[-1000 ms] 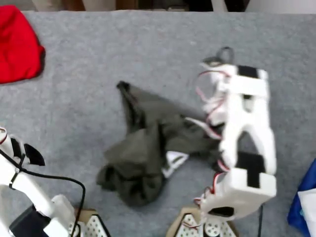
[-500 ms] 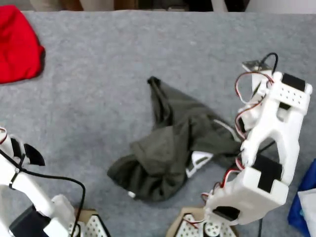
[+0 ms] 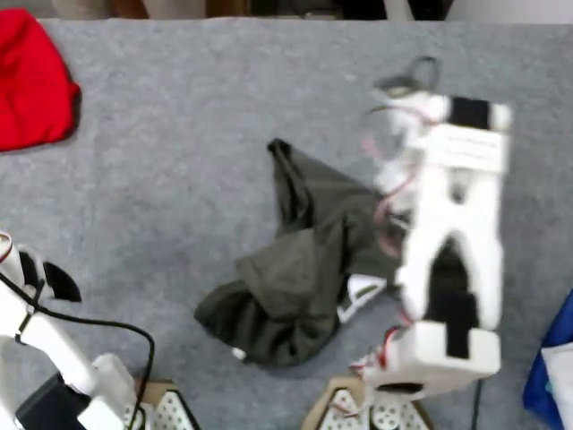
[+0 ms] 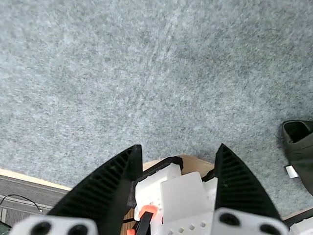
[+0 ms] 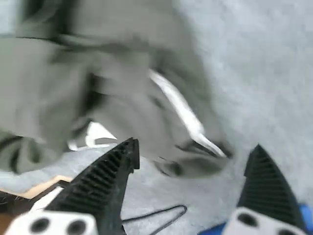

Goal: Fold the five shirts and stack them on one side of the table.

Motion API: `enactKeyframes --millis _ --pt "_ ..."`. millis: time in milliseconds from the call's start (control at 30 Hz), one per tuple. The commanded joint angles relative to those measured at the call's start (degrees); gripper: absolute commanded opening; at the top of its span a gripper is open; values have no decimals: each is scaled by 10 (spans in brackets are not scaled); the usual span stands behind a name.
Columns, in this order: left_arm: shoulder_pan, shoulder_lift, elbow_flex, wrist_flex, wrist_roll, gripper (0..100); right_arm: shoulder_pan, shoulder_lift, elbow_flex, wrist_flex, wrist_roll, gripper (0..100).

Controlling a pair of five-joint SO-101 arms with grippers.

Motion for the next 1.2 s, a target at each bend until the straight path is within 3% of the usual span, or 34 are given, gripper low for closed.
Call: enactKeyframes --millis 0,200,467,933,1167 --pt "-5 -17 -1 4 0 249 -160 -44 22 10 -43 271" --pt "-6 -17 -1 4 0 249 -349 -8 26 -8 -91 236" --pt "-7 -17 0 4 0 249 -473 92 25 -37 -122 236" --pt "-7 -17 0 4 0 249 -496 218 25 -103 -142 233" --pt "-7 -17 0 4 0 249 -473 219 25 -105 -151 32"
